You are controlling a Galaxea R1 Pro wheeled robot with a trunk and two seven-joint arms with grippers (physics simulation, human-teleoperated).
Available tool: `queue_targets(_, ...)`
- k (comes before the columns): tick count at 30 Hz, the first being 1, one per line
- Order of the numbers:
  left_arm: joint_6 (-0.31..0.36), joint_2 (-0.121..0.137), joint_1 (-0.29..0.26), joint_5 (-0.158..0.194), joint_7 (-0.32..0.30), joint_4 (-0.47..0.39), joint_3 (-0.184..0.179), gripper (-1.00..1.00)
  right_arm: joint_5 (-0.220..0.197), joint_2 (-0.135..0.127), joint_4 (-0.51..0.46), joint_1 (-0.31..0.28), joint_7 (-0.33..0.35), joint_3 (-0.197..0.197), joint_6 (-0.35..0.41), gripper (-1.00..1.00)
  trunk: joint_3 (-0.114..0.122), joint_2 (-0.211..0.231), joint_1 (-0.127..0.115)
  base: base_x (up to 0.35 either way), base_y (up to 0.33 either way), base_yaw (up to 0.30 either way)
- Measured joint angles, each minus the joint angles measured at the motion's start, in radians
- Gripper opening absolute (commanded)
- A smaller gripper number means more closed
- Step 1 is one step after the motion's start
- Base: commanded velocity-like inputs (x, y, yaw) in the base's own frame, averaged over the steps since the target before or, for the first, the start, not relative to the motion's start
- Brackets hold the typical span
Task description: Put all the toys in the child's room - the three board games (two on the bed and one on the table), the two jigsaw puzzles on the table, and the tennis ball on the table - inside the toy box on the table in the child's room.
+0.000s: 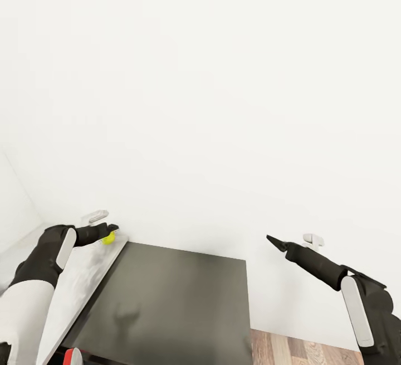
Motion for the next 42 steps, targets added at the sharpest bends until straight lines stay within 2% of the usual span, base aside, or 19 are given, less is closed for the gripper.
queue_targets(4, 0.002, -0.003, -0.082, 0.002, 0.12, 0.061, -0.004, 1.0, 0.01, 0.0, -0.011, 0.0, 0.069, 0.004, 0.001, 1.0, 0.0, 0.0, 0.0, 0.0, 0.0, 0.0)
queue_targets(7, -0.005, -0.003, -0.135, -0.001, 0.169, 0.138, -0.006, 1.0, 0.013, -0.001, -0.022, 0.001, 0.123, 0.002, 0.0, 1.0, 0.0, 0.0, 0.0, 0.0, 0.0, 0.0)
queue_targets(11, -0.011, -0.006, -0.207, -0.006, 0.195, 0.216, -0.014, 1.0, 0.015, -0.001, -0.029, 0.007, 0.167, -0.004, 0.0, 1.0, 0.0, 0.0, 0.0, 0.0, 0.0, 0.0)
queue_targets(13, -0.021, -0.006, -0.223, -0.007, 0.2, 0.23, -0.027, 1.0, 0.015, -0.002, -0.031, 0.009, 0.175, -0.007, 0.0, 1.0, -0.001, 0.0, 0.0, 0.0, 0.0, 0.0)
queue_targets(17, -0.034, -0.006, -0.236, -0.009, 0.205, 0.242, -0.047, 1.0, 0.016, -0.002, -0.032, 0.01, 0.182, -0.011, 0.001, 1.0, -0.005, 0.0, 0.0, 0.0, 0.0, 0.0)
queue_targets(22, -0.046, -0.007, -0.243, -0.012, 0.216, 0.247, -0.053, 1.0, 0.016, -0.005, -0.032, 0.011, 0.185, -0.012, 0.001, 1.0, -0.013, 0.0, 0.0, 0.0, 0.0, 0.0)
queue_targets(23, -0.051, -0.007, -0.243, -0.013, 0.218, 0.248, -0.054, 1.0, 0.016, -0.008, -0.032, 0.011, 0.185, -0.012, 0.001, 1.0, -0.014, 0.0, 0.0, 0.0, 0.0, 0.0)
queue_targets(27, -0.076, -0.007, -0.245, -0.015, 0.234, 0.253, -0.063, 1.0, 0.013, -0.061, -0.032, 0.011, 0.2, -0.008, 0.006, 1.0, -0.021, 0.0, 0.0, 0.0, 0.0, 0.0)
queue_targets(29, -0.087, -0.007, -0.245, -0.015, 0.24, 0.257, -0.077, 1.0, 0.011, -0.079, -0.032, 0.011, 0.223, -0.006, 0.014, 1.0, -0.024, 0.0, 0.0, 0.0, 0.0, 0.0)
queue_targets(34, -0.16, -0.007, -0.245, -0.015, 0.26, 0.298, -0.122, 1.0, 0.012, -0.094, -0.034, 0.011, 0.315, -0.001, 0.043, 1.0, -0.032, 0.0, 0.0, 0.0, 0.0, 0.0)
queue_targets(42, -0.211, -0.009, -0.245, -0.015, 0.295, 0.328, -0.138, 1.0, 0.014, -0.098, -0.044, 0.011, 0.357, 0.0, 0.057, 1.0, -0.045, 0.0, 0.0, 0.0, 0.0, 0.0)
